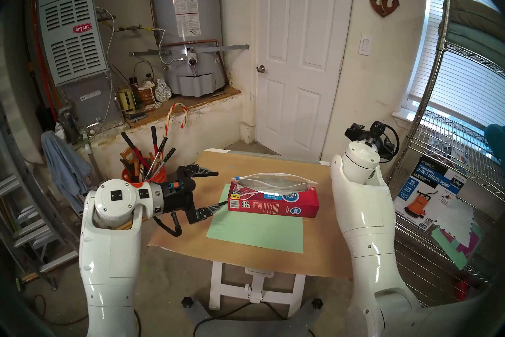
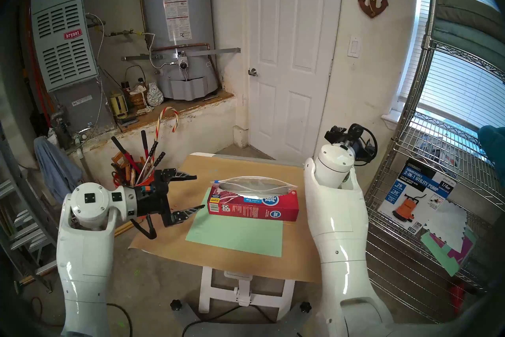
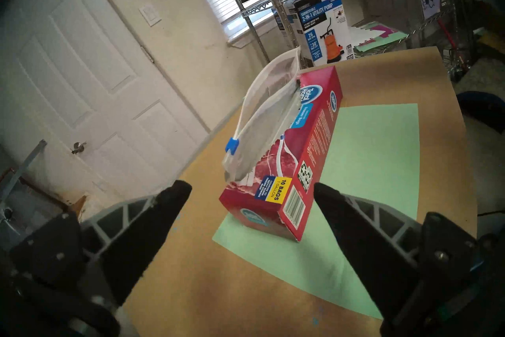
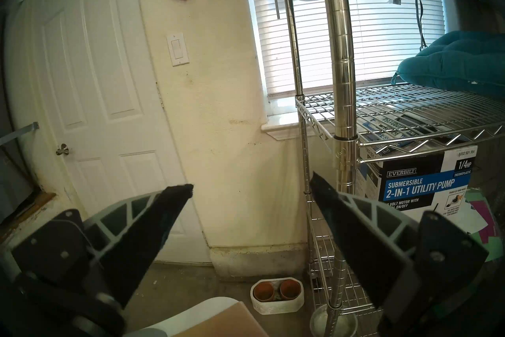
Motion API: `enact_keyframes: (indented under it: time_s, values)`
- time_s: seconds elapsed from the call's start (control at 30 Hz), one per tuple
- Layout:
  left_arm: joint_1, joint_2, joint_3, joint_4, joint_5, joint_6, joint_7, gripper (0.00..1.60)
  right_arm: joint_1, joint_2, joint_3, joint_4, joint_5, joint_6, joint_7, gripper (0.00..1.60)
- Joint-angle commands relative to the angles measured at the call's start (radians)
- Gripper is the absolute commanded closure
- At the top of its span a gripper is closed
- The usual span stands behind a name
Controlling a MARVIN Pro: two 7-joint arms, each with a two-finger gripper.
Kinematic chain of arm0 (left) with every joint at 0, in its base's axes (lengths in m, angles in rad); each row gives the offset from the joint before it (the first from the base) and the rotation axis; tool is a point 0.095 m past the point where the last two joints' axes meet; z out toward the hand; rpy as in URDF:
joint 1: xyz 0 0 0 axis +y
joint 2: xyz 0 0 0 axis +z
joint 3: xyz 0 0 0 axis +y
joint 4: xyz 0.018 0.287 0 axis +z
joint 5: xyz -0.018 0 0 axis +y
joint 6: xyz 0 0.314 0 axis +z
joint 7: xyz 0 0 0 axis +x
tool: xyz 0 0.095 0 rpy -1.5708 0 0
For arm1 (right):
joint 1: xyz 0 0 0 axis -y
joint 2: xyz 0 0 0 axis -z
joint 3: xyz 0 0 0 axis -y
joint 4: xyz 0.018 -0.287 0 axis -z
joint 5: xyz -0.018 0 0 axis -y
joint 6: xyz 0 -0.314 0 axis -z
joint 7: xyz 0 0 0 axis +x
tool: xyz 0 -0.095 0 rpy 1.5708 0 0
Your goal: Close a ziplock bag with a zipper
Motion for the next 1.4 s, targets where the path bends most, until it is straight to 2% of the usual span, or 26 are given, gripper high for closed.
enact_keyframes:
  time_s: [0.0, 0.1, 0.13, 0.2, 0.23, 0.27, 0.3, 0.37, 0.4, 0.43, 0.53, 0.57, 0.73, 0.77, 0.83, 0.97, 1.03, 1.37]
  values:
    - [-0.118, 0.020, 0.024, 0.075, -0.018, -0.032, 0.021, 0.00, 0.014, 0.001, -0.002, -0.018, -0.002, -0.002, 0.001, 0.00]
    - [-0.155, 0.025, 0.042, 0.116, -0.028, -0.039, 0.018, 0.00, 0.014, 0.001, -0.001, -0.017, -0.002, -0.002, 0.001, 0.00]
    - [-0.145, 0.031, 0.053, 0.111, -0.036, -0.037, 0.037, 0.00, 0.014, 0.000, -0.001, -0.017, -0.003, -0.002, 0.001, 0.00]
    - [-0.185, 0.034, 0.065, 0.156, -0.041, -0.047, 0.016, 0.00, 0.014, 0.000, -0.001, -0.018, -0.003, -0.002, 0.002, 0.00]
    - [-0.194, 0.034, 0.068, 0.168, -0.041, -0.050, 0.013, 0.09, 0.014, 0.000, -0.001, -0.018, -0.003, -0.002, 0.002, 0.00]
    - [-0.207, 0.033, 0.070, 0.184, -0.041, -0.054, 0.006, 0.29, 0.014, 0.000, -0.001, -0.018, -0.003, -0.001, 0.002, 0.00]
    - [-0.214, 0.034, 0.073, 0.195, -0.043, -0.056, 0.002, 0.41, 0.014, 0.000, -0.001, -0.018, -0.004, -0.001, 0.002, 0.00]
    - [-0.224, 0.038, 0.078, 0.211, -0.044, -0.064, 0.000, 0.18, 0.014, -0.001, 0.000, -0.018, -0.004, -0.001, 0.002, 0.00]
    - [-0.229, 0.041, 0.081, 0.218, -0.043, -0.066, -0.002, 0.15, 0.014, -0.001, 0.000, -0.018, -0.004, -0.001, 0.003, 0.00]
    - [-0.233, 0.041, 0.083, 0.225, -0.045, -0.070, -0.004, 0.25, 0.014, -0.001, 0.000, -0.018, -0.004, -0.001, 0.003, 0.00]
    - [-0.244, 0.043, 0.084, 0.242, -0.049, -0.079, -0.009, 0.21, 0.014, -0.002, 0.000, -0.018, -0.005, -0.001, 0.003, 0.00]
    - [-0.248, 0.043, 0.084, 0.247, -0.050, -0.081, -0.011, 0.28, 0.014, -0.002, 0.001, -0.018, -0.005, -0.001, 0.003, 0.00]
    - [-0.270, 0.041, 0.087, 0.275, -0.056, -0.092, -0.018, 0.29, 0.014, -0.003, 0.001, -0.018, -0.006, -0.001, 0.004, 0.00]
    - [-0.273, 0.041, 0.088, 0.279, -0.057, -0.094, -0.019, 0.45, 0.014, -0.003, 0.001, -0.018, -0.006, -0.001, 0.004, 0.00]
    - [-0.280, 0.040, 0.088, 0.289, -0.059, -0.098, -0.022, 0.46, 0.014, -0.003, 0.002, -0.018, -0.007, -0.001, 0.005, 0.00]
    - [-0.289, 0.040, 0.088, 0.303, -0.063, -0.102, -0.030, 0.77, 0.014, -0.004, 0.002, -0.019, -0.007, 0.000, 0.005, 0.00]
    - [-0.293, 0.040, 0.088, 0.309, -0.064, -0.103, -0.034, 0.84, 0.014, -0.004, 0.003, -0.019, -0.008, 0.000, 0.006, 0.00]
    - [-0.318, 0.037, 0.087, 0.340, -0.071, -0.108, -0.057, 0.89, 0.014, -0.006, 0.004, -0.019, -0.010, 0.000, 0.007, 0.00]
